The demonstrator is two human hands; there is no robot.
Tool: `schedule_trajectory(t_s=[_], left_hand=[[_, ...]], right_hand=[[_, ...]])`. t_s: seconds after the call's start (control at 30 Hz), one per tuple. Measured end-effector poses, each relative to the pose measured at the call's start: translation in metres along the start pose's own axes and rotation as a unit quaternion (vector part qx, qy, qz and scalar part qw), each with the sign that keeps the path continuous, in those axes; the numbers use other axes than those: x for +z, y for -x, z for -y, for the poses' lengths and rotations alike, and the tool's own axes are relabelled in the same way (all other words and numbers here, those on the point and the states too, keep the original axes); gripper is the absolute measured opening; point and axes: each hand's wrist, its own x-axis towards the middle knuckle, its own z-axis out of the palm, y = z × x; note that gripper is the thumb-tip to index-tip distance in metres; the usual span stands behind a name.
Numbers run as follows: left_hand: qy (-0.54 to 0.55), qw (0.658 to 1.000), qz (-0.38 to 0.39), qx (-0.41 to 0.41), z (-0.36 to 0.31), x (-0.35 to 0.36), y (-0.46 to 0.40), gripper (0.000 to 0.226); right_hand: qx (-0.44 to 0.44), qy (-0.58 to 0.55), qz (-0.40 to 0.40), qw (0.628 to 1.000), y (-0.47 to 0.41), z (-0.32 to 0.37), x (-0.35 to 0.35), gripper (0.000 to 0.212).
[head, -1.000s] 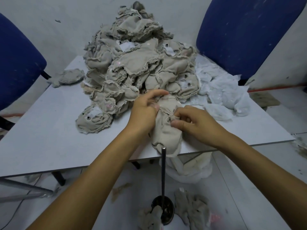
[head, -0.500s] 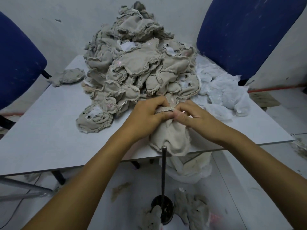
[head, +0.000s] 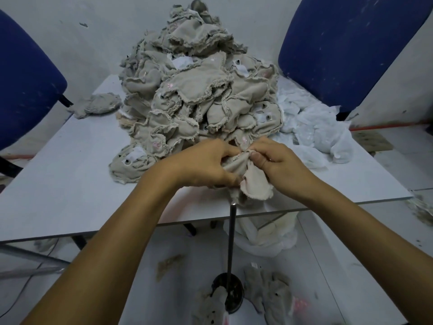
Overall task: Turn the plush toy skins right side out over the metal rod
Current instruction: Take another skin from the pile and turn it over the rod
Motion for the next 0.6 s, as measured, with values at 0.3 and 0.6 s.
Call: schedule_trajectory(t_s=[0.3, 0.6], left_hand=[[-0.078, 0.986, -0.095, 0.110, -0.001, -0.001, 0.018, 0.016], [-0.236, 0.823, -0.332, 0.395, -0.013, 0.008, 0.034, 0.018]], right_hand=[[-0.011, -0.016, 0.115, 0.993, 0.019, 0.023, -0.014, 0.033], [-0.295, 0.171, -0.087, 0.936, 0.034, 0.052, -0.006, 0.020]])
